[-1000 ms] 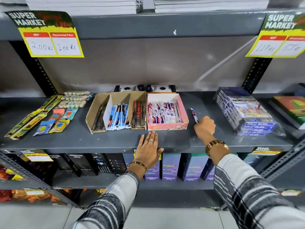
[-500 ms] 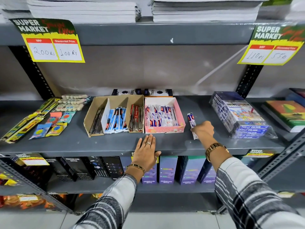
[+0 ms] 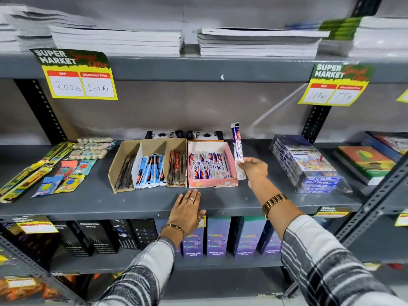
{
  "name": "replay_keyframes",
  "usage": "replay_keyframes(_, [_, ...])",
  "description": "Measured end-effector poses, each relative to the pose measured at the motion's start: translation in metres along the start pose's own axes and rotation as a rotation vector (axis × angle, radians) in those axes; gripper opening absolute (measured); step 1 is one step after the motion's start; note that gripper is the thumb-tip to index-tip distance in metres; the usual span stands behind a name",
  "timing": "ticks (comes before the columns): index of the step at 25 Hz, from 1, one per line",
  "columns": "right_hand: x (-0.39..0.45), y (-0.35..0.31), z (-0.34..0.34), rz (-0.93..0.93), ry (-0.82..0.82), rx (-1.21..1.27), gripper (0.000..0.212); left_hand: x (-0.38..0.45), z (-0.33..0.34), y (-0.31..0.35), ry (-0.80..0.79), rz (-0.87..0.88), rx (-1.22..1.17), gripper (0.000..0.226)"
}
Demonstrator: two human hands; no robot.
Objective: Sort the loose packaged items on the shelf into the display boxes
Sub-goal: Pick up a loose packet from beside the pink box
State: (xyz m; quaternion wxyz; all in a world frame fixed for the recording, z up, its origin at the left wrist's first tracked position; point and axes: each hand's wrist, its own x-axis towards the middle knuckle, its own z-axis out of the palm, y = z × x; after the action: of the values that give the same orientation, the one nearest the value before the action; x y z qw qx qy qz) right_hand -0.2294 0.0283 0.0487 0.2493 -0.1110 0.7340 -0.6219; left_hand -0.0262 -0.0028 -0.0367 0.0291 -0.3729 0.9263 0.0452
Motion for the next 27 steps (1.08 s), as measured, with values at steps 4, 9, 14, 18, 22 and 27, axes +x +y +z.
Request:
replay_keyframes(4, [-0.007,-0.003,0.002,0.024,-0.114,0.145,0.031,0.001,-0.006,-0.001,-0.021,0.014,-0.005,0.06])
replay_keyframes(9, [-0.012,-0.001,0.004,0.05,-0.156,0.149,0.024,0.0,-0.009,-0.001,-0.027,0.021,-0.003,0.061])
replay_keyframes(14, [-0.006,-0.002,0.016,0.084,-0.154,0.047,0.011,-0.002,-0.01,-0.006,-0.029,0.033,-0.017,0.061])
replay_keyframes(18, [0.003,-0.006,0.033,0.053,-0.131,-0.057,0.032,0.0,-0.01,-0.008,-0.034,0.04,-0.029,0.062])
replay_keyframes(22, [0.016,-0.005,0.049,0.034,-0.138,-0.18,0.031,0.003,-0.007,-0.012,-0.05,0.069,-0.027,0.062])
replay_keyframes(27, [0.028,0.005,0.063,-0.018,-0.108,-0.428,0.015,0.006,-0.001,-0.015,-0.042,0.091,-0.007,0.062])
